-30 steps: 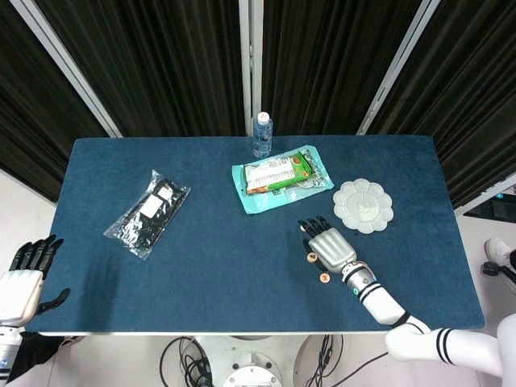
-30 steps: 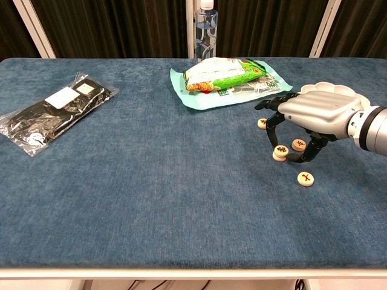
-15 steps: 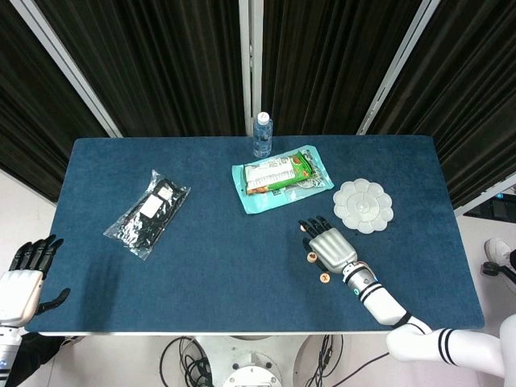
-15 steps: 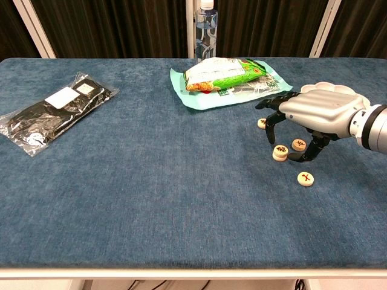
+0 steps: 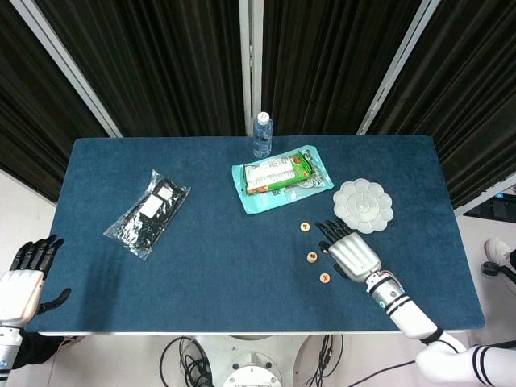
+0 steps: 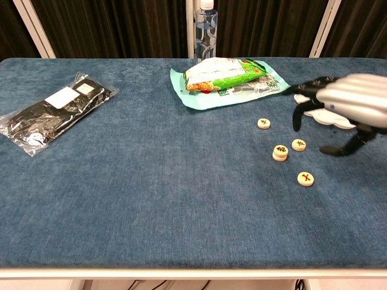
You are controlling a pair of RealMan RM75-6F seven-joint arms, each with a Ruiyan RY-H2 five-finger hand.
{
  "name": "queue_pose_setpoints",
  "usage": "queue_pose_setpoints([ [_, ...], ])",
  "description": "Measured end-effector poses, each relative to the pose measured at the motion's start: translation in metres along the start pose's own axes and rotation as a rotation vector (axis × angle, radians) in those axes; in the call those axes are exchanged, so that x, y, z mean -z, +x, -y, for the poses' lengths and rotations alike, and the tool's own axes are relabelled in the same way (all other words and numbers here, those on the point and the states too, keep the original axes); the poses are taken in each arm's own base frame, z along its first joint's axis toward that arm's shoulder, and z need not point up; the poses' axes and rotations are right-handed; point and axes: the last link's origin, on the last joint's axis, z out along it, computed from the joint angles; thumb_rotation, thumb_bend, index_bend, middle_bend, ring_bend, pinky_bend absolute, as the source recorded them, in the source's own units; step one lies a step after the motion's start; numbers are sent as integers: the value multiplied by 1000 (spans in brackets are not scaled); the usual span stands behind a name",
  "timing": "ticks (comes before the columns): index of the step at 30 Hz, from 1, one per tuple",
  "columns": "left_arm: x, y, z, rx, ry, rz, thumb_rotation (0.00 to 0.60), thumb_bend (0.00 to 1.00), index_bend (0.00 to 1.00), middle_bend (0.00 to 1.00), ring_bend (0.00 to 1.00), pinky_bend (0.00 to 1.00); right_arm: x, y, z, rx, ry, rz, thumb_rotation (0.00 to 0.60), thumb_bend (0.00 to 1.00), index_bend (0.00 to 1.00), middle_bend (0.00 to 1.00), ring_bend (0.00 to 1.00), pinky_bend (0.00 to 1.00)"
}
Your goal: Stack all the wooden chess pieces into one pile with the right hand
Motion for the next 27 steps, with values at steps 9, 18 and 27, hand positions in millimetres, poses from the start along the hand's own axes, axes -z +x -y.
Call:
queue_pose_setpoints([
  [9, 0, 0, -2, -3, -1, 0, 600, 229, 47, 0, 0, 0, 22, -23, 5, 58, 53, 16, 600, 172, 332, 0, 0, 0],
  [18, 1, 1, 0, 4, 3, -3, 600, 230, 47, 0, 0, 0, 16, -38, 12, 51, 60, 12, 600, 164, 330, 0, 0, 0],
  [27, 1, 1, 1, 7, 3, -4, 600, 230, 47, 0, 0, 0, 6, -45, 18, 27, 66, 19, 600, 164, 356, 0, 0, 0],
])
